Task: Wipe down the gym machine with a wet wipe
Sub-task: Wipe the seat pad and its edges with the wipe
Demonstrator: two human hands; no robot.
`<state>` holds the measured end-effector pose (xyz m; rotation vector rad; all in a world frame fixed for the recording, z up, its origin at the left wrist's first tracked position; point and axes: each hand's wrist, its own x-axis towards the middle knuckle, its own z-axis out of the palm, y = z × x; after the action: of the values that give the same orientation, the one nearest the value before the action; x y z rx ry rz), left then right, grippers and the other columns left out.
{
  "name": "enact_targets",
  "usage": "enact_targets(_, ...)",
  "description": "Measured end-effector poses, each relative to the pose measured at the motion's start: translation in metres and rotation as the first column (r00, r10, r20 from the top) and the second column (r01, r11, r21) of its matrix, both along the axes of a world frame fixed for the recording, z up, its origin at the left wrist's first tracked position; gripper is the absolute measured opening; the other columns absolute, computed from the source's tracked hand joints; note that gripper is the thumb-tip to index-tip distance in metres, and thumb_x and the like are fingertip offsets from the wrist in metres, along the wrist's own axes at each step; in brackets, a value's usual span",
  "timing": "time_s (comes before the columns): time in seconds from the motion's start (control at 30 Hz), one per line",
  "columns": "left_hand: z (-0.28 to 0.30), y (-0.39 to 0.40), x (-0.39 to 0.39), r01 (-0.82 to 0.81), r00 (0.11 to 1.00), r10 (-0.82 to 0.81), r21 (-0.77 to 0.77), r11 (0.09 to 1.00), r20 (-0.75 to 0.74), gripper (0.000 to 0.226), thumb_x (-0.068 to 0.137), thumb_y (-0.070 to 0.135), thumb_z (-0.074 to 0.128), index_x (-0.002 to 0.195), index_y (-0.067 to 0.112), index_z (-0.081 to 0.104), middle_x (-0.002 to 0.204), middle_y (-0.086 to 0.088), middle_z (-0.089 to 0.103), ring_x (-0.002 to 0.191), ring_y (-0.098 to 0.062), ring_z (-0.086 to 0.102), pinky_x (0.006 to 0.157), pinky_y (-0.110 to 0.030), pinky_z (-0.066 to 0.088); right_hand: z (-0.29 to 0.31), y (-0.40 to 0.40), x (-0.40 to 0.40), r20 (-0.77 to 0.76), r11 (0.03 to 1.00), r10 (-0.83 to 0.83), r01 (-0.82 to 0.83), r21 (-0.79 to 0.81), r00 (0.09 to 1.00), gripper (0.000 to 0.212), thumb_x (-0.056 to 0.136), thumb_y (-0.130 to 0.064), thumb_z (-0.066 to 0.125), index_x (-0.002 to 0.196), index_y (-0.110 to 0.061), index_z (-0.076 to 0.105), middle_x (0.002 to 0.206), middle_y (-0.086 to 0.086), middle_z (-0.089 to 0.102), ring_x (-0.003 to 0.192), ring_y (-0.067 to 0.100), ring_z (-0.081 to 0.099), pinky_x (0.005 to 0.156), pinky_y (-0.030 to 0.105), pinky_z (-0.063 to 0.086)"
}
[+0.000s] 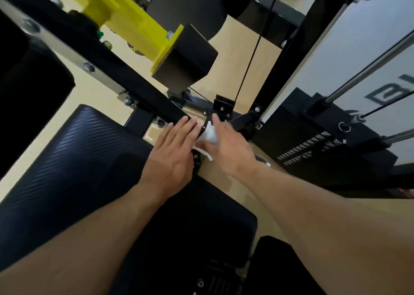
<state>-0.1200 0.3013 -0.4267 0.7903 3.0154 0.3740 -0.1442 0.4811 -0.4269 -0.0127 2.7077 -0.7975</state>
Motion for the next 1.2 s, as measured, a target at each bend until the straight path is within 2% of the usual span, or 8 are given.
enact_targets(0.1,-0.002,0.003,0.0,-0.01,1.0,0.012,-0.111,0.994,0.016,0.068,0.101,0.031,0.047,0.16,0.01,0.021,0.168,-0.009,0.018,0.157,-0.021,0.008,0.126,-0.045,0.017,-0.004,-0.003,-0.009,-0.03,0.979,0.123,-0.117,0.169,0.992,0.05,0.097,-0.062,0.046,0.125,-0.02,0.045,0.106,-0.001,0.066,0.088,0.023,0.069,0.079,0.043,0.057)
enact_targets(0.17,-0.002,0.005,0.001,-0.014,1.0,0.018,-0.168,0.986,0.021,0.07,0.101,0.036,0.043,0.16,0.009,0.018,0.169,-0.01,0.013,0.157,-0.022,0.004,0.126,-0.045,0.017,-0.007,0.008,-0.002,-0.073,0.966,0.151,-0.132,0.222,0.986,0.046,0.098,-0.061,0.043,0.12,-0.02,0.046,0.097,-0.004,0.064,0.079,0.02,0.065,0.075,0.042,0.056)
enact_targets(0.37,-0.001,0.009,-0.002,-0.026,1.0,0.024,-0.257,0.966,-0.012,0.072,0.1,0.039,0.033,0.161,0.009,0.011,0.17,-0.01,0.006,0.157,-0.023,0.002,0.126,-0.046,0.016,-0.01,0.046,0.02,0.024,0.947,0.146,-0.147,0.284,0.989,0.05,0.099,-0.063,0.038,0.12,-0.019,0.047,0.094,-0.006,0.055,0.087,0.019,0.061,0.074,0.03,0.036)
enact_targets(0.63,-0.003,0.01,-0.002,-0.037,0.999,0.031,-0.264,0.964,-0.027,0.076,0.092,0.033,0.034,0.161,0.007,0.013,0.17,-0.009,0.009,0.157,-0.023,0.006,0.124,-0.046,0.02,-0.01,0.018,0.01,-0.068,0.987,0.084,-0.073,0.14,0.994,0.039,0.1,-0.053,0.051,0.118,-0.019,0.048,0.095,-0.007,0.056,0.08,0.013,0.056,0.071,0.034,0.046)
enact_targets(0.77,-0.002,0.011,-0.002,-0.034,0.999,0.027,-0.257,0.966,-0.03,0.075,0.092,0.035,0.028,0.16,0.007,0.014,0.169,-0.008,0.01,0.157,-0.024,0.007,0.124,-0.045,0.02,-0.016,0.051,0.033,-0.004,0.97,0.049,-0.047,0.238,0.999,0.031,0.098,-0.055,0.049,0.105,-0.025,0.042,0.087,-0.01,0.054,0.08,0.016,0.058,0.073,0.034,0.046)
enact_targets(0.97,-0.003,0.01,-0.003,-0.029,0.999,0.021,-0.261,0.965,-0.033,0.076,0.092,0.034,0.031,0.16,0.007,0.011,0.169,-0.01,0.011,0.156,-0.025,0.009,0.123,-0.044,0.022,-0.009,-0.009,-0.009,-0.064,0.966,0.096,-0.077,0.247,0.993,0.046,0.098,-0.058,0.048,0.119,-0.017,0.046,0.092,-0.004,0.057,0.079,0.019,0.062,0.064,0.035,0.045)
enact_targets(1.07,-0.002,0.01,-0.003,-0.028,0.999,0.023,-0.263,0.964,-0.025,0.076,0.09,0.033,0.03,0.16,0.007,0.012,0.169,-0.009,0.01,0.156,-0.025,0.009,0.123,-0.044,0.022,-0.012,0.019,0.009,-0.032,0.983,0.049,-0.042,0.181,0.998,0.038,0.099,-0.053,0.053,0.117,-0.02,0.045,0.089,-0.006,0.059,0.078,0.019,0.06,0.072,0.041,0.054)
enact_targets(1.2,-0.001,0.011,-0.003,-0.034,0.999,0.029,-0.258,0.966,-0.023,0.077,0.089,0.031,0.031,0.16,0.007,0.014,0.169,-0.008,0.012,0.156,-0.025,0.01,0.122,-0.043,0.023,-0.018,0.061,0.038,0.034,0.962,0.001,-0.011,0.273,0.999,0.032,0.098,-0.045,0.06,0.113,-0.021,0.045,0.087,-0.005,0.06,0.083,0.023,0.064,0.073,0.04,0.051)
